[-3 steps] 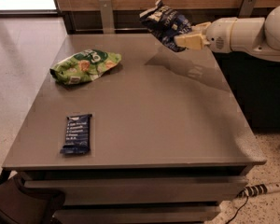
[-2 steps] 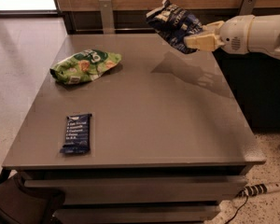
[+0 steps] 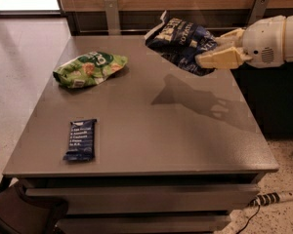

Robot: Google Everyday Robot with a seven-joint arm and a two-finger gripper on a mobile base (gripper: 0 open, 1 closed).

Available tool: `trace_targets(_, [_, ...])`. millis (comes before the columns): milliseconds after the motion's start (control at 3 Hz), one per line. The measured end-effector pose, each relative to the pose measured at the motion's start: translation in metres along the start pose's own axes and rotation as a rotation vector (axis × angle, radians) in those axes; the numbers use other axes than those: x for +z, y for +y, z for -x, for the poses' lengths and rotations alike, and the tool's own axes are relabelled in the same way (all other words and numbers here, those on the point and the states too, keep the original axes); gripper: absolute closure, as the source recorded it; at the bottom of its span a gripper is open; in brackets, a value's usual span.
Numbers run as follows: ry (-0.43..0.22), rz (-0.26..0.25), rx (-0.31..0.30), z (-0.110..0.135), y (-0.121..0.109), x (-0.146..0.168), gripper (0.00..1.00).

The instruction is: Move blue chip bag near rxbar blueberry

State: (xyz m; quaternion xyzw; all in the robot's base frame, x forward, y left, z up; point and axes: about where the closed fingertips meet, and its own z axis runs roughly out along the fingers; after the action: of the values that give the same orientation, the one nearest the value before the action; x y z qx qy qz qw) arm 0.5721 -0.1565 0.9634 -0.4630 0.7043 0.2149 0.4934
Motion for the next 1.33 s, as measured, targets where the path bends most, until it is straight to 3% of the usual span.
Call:
trace_targets(333, [0.000, 0.060, -0.021, -0.002, 0.051, 0.002, 1.00])
trace_targets(667, [-0.005, 0.138, -0.051, -0.021, 0.118, 0.011, 1.00])
trace_targets(1000, [-0.007, 0.191, -0.075, -0.036, 0.155, 0.016, 1.00])
trace_targets(1333, [-0.005, 0.197, -0.081, -0.037, 0.159, 0.017, 0.85])
